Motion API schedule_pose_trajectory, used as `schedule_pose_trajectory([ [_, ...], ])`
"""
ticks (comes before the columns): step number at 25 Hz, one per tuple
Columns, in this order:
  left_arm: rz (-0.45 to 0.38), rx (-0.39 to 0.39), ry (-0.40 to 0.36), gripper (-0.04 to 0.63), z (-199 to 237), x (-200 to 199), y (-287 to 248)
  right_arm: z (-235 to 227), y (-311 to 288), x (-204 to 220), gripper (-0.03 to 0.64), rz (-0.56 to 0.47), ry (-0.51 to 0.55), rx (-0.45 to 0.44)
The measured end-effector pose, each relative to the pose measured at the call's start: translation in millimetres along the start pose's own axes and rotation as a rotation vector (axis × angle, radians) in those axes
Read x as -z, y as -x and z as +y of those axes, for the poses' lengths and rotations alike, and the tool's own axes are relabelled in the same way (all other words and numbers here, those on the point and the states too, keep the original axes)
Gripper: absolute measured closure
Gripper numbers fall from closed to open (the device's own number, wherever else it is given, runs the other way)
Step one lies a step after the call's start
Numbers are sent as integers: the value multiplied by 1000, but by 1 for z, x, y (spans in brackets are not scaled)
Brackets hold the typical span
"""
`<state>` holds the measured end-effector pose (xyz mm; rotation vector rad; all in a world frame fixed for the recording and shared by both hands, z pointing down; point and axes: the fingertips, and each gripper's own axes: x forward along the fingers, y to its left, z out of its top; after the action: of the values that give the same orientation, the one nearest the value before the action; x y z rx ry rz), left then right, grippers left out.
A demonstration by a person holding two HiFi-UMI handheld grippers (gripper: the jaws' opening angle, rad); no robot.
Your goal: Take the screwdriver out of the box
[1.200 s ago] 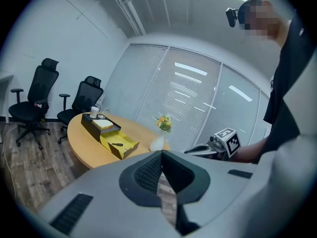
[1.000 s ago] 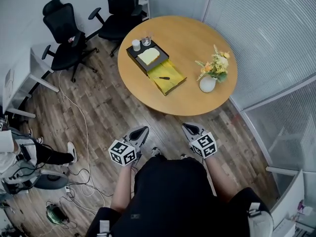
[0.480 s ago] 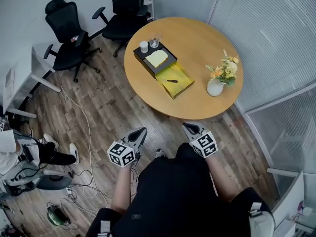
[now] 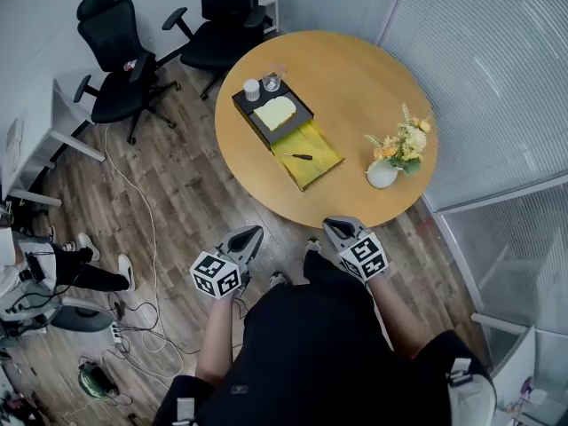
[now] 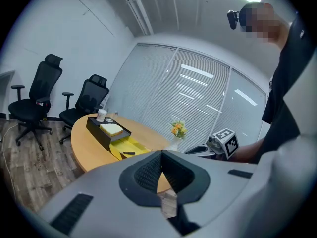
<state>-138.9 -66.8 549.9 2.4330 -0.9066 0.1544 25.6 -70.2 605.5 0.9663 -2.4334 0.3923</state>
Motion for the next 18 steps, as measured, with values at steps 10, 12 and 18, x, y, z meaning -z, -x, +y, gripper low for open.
schedule_pose_trajectory([
  [10, 9, -64, -5, 589, 5, -28, -64, -74, -22, -28, 609, -22, 53, -85],
  [12, 17, -85, -10, 589, 5, -30, -69, -81, -26, -29, 609, -28, 52, -106],
  [18, -14, -128, 35, 589, 4, -36, -85, -95, -40, -12, 609, -15, 49, -177],
])
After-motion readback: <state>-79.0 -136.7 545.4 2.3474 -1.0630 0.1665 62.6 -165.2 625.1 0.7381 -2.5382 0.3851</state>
